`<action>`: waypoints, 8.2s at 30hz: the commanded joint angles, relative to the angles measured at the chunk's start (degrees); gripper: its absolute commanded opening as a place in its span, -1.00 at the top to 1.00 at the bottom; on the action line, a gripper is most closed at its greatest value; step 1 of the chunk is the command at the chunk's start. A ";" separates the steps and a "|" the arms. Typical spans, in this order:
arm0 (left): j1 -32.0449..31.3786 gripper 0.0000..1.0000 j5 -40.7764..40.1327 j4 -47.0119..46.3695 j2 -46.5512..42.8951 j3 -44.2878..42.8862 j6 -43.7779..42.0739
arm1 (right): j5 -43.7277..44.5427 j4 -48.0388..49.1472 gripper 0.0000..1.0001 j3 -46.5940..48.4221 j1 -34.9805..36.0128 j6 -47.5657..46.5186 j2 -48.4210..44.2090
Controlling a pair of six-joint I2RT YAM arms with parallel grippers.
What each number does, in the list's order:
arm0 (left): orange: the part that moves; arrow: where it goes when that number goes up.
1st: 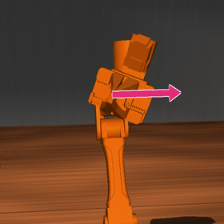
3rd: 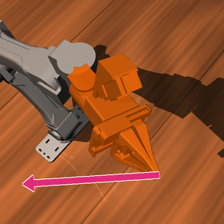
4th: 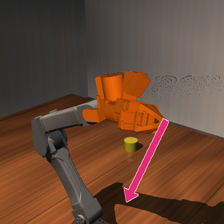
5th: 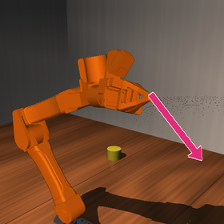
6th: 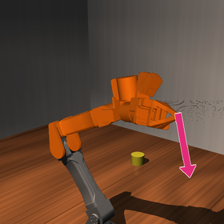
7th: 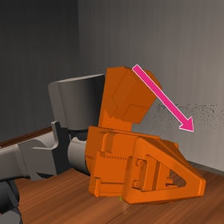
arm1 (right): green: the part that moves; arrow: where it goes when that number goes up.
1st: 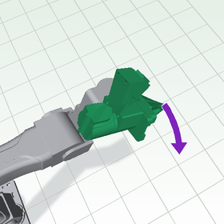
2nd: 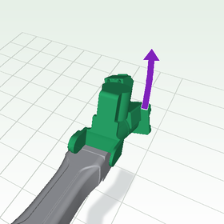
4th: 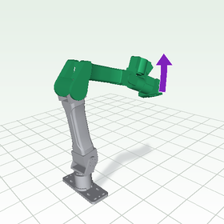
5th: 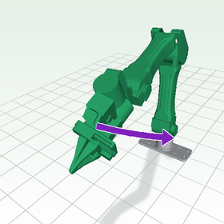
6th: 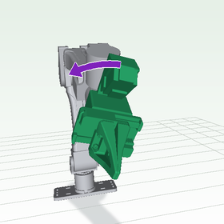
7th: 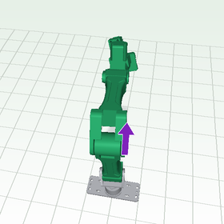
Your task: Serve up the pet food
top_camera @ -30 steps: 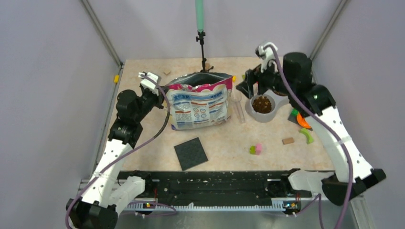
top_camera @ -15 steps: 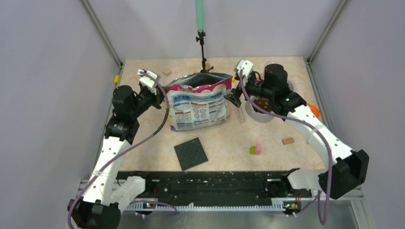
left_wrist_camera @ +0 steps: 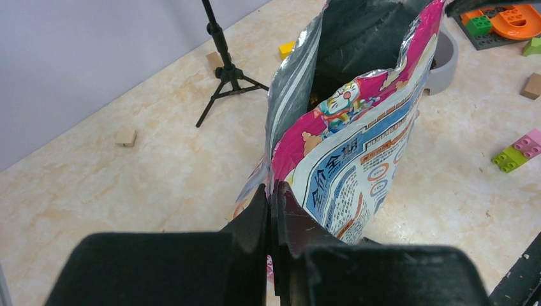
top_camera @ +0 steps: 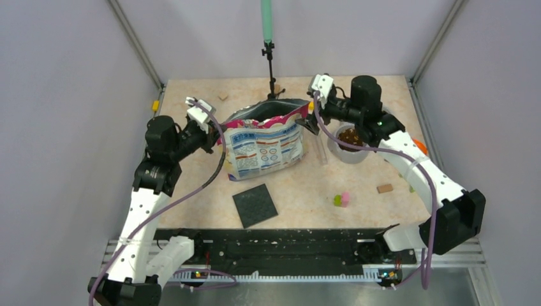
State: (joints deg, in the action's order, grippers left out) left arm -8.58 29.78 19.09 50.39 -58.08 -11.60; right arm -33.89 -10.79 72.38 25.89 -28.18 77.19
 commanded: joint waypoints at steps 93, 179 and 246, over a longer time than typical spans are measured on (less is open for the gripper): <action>-7.51 0.33 18.42 25.76 30.03 -30.53 -40.23 | -9.47 -25.64 1.00 13.03 -2.77 13.77 -5.64; -17.92 -0.15 25.00 4.78 21.65 -14.79 -14.49 | 0.49 -27.94 1.00 15.15 12.08 -5.09 -3.44; -15.94 -0.43 14.17 12.32 22.56 -18.64 -15.94 | 4.23 -15.82 1.00 12.56 10.07 0.50 -1.32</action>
State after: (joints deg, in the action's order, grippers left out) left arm -25.63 47.83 29.91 76.31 -79.09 -24.64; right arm -29.65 -32.95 84.27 36.97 -27.86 79.37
